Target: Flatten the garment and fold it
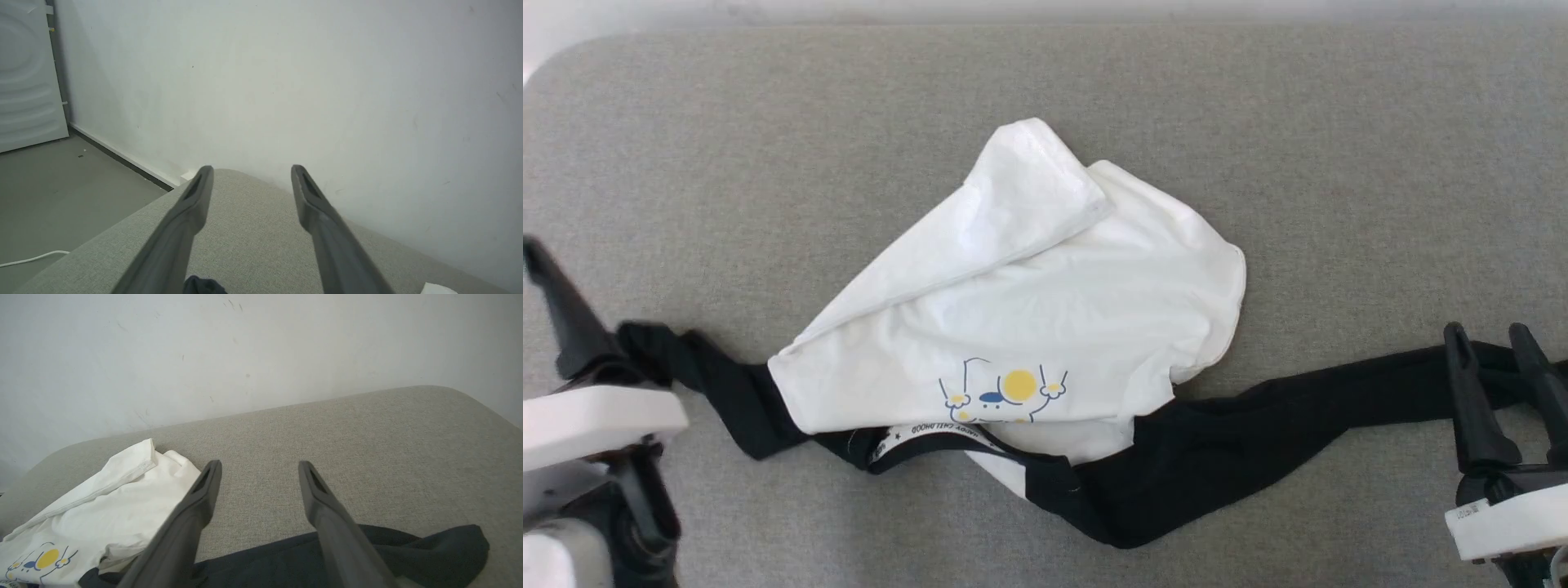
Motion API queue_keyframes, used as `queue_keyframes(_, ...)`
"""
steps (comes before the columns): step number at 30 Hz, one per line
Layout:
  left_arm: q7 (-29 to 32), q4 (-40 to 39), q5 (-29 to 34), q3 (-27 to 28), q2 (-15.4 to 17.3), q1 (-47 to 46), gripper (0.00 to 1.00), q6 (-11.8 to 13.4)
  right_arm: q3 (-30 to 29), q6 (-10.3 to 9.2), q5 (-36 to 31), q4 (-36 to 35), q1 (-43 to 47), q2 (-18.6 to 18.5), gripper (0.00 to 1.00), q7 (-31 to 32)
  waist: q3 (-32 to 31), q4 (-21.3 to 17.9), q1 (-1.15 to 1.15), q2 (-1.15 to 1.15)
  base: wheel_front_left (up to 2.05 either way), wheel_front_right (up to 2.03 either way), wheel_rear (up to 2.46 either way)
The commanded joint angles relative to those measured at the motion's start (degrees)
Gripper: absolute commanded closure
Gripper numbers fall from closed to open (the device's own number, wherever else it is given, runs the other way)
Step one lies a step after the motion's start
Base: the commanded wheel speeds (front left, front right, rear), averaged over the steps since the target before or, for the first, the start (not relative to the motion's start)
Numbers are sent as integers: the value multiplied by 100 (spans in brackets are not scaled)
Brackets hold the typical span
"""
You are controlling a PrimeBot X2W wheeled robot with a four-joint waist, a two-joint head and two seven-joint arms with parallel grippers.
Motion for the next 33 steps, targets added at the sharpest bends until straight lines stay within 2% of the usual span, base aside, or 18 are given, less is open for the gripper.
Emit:
queue_keyframes(1,-88,-138,56,-105,11,-12,0,-87,20,-5,-48,-21,1,-9,0,19,-37,30,0,0,0,0,0)
queue_keyframes(3,-119,-416,210,-382,90,-144,0,-225,42,-5,-61,-48,2,-5,0,55,-57,39,0,0,0,0,0)
queue_keyframes(7,129,-712,546,-1164,421,-641,0,-713,85,-5,-70,-81,2,-28,0,103,-41,-16,0,0,0,0,0)
queue_keyframes(10,512,-624,765,-1996,434,-1062,0,-1062,101,-5,-54,-62,1,-46,0,110,2,-107,0,0,0,0,0)
queue_keyframes(12,777,-333,927,-2557,460,-1371,0,-1369,122,-5,-28,-40,-9,-60,0,103,52,-181,0,0,0,0,0)
queue_keyframes(19,1355,1272,1198,-4130,123,-2367,0,-2362,163,-5,67,40,-103,-100,0,48,341,-442,0,0,0,0,0)
queue_keyframes(22,1728,2054,1367,-4752,5,-2711,0,-2677,160,-5,123,69,-164,-141,0,12,501,-537,0,0,0,0,0)
queue_keyframes(25,2096,2781,1780,-5352,103,-3157,0,-2827,184,-5,179,100,-247,-190,0,-22,650,-629,0,0,0,0,0)
queue_keyframes(29,2603,3690,2142,-5960,230,-3694,0,-2903,191,-5,211,153,-349,-234,0,-60,767,-715,0,0,0,0,0)
queue_keyframes(33,2976,4424,2113,-6482,261,-4037,0,-2926,201,-5,238,203,-407,-275,0,-86,808,-780,0,0,0,0,0)
